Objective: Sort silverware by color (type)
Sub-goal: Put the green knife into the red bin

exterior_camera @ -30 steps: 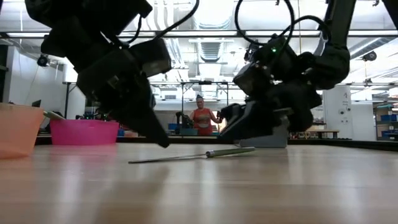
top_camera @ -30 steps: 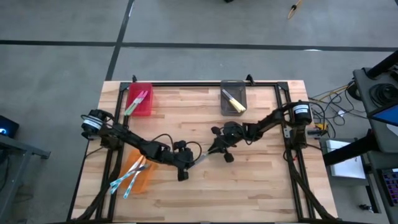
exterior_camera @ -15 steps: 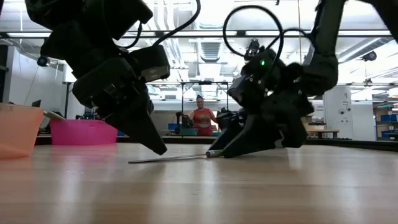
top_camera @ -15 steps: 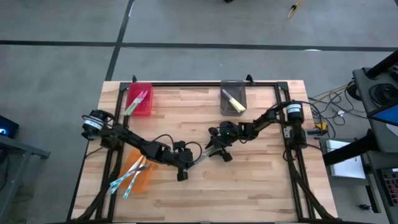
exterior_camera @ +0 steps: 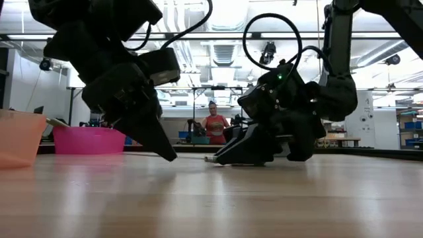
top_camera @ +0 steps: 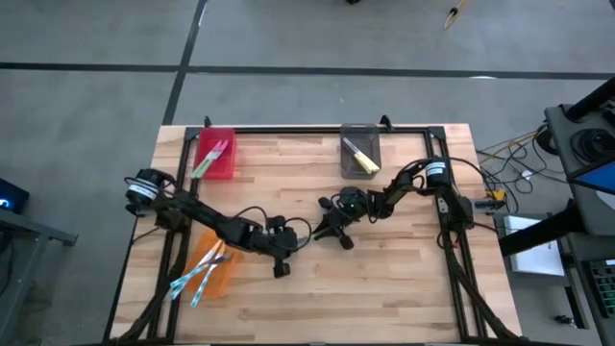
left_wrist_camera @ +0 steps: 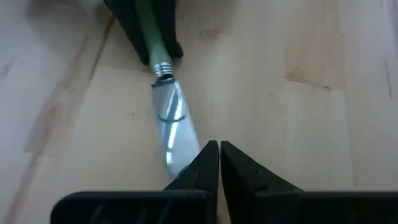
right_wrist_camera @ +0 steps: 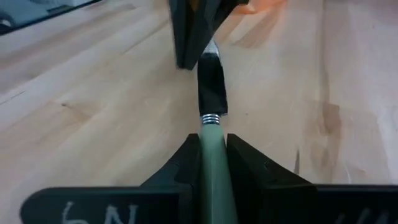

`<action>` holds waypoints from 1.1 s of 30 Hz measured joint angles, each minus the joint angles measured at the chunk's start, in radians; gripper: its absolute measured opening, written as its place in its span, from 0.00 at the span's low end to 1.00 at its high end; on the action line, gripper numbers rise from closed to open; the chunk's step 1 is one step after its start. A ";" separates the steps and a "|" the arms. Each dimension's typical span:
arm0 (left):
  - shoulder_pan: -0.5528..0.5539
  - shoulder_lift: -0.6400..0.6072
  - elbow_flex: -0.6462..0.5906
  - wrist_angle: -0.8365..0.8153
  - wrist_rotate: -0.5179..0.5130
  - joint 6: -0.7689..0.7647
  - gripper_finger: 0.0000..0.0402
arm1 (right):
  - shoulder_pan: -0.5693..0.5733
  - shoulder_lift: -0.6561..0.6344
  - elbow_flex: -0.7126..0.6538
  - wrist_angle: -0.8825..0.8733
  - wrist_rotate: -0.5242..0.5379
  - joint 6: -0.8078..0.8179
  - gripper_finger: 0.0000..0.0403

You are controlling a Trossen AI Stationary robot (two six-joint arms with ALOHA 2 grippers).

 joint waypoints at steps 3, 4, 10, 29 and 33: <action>0.003 -0.068 0.000 -0.057 -0.019 0.009 0.00 | -0.003 -0.036 -0.007 -0.025 -0.052 0.031 0.11; 0.002 -0.105 0.000 -0.082 -0.036 0.012 0.00 | -0.003 -0.058 -0.008 -0.036 -0.048 0.040 0.11; 0.002 -0.405 0.000 -0.202 -0.148 0.113 0.00 | -0.002 -0.273 -0.030 -0.106 -0.028 0.144 0.11; -0.007 -0.978 -0.063 0.097 -0.117 0.740 0.00 | 0.040 -0.721 0.023 0.572 -0.018 0.644 0.11; -0.004 -0.885 -0.098 0.372 -0.003 0.844 0.06 | 0.085 -0.681 0.111 0.563 -0.019 0.739 0.11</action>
